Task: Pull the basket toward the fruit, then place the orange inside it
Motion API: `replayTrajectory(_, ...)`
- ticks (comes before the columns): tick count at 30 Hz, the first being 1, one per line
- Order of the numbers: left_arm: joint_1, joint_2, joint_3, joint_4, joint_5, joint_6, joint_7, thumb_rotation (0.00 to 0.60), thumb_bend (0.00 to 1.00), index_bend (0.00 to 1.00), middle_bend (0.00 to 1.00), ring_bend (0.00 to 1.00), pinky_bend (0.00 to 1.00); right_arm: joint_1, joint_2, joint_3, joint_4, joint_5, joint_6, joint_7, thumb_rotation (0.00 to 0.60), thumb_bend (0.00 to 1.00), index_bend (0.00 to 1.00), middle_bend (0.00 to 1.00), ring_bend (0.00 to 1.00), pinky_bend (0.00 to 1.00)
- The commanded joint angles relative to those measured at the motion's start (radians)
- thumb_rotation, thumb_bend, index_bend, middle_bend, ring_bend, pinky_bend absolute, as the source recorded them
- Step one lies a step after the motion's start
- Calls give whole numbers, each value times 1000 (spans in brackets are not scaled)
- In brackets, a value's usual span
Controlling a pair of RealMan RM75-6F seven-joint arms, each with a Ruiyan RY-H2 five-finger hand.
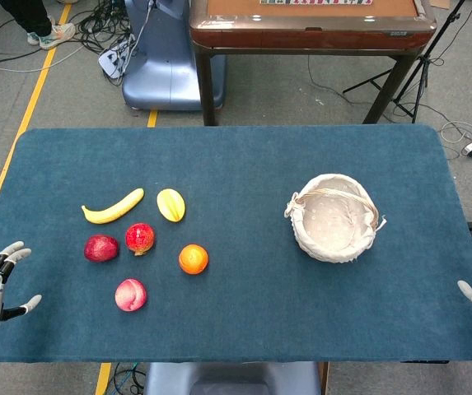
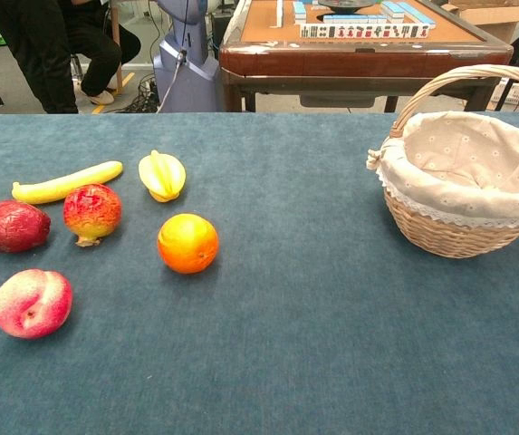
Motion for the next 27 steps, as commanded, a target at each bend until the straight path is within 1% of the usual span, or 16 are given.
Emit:
replayTrajectory(1, -1, 0, 0, 0, -1, -2, 0, 600, 149, 272, 157, 213, 203, 0, -1, 1, -1, -3, -1, -2, 600, 121, 0, 82, 75, 214)
replayTrajectory(9, 1, 4, 0, -1, -4, 1, 0, 600, 148, 272, 157, 212, 203, 6, 15, 11, -31, -22, -1, -16, 600, 121, 0, 82, 75, 214)
replayTrajectory(13, 1, 4, 0, 1, -5, 0, -4, 600, 149, 272, 157, 213, 203, 39, 48, 26, -77, -25, -41, -29, 600, 121, 0, 82, 75, 214)
replayTrajectory(18, 1, 2, 1, 2, -4, 0, -6, 600, 148, 272, 157, 213, 203, 114, 97, 60, -168, 0, -144, -84, 600, 121, 0, 93, 76, 214)
replayTrajectory(21, 3, 4, 4, 3, -7, -2, -7, 600, 148, 272, 157, 213, 203, 184, 120, 88, -232, 40, -244, -130, 600, 121, 0, 94, 75, 214)
replayTrajectory(23, 5, 5, 4, 4, -8, 0, -8, 600, 148, 272, 157, 213, 203, 224, 124, 106, -256, 71, -298, -150, 600, 121, 0, 95, 75, 214)
replayTrajectory(27, 10, 8, 6, 7, -12, 1, -11, 600, 148, 272, 157, 213, 203, 313, 102, 141, -275, 143, -399, -231, 600, 122, 0, 95, 76, 225)
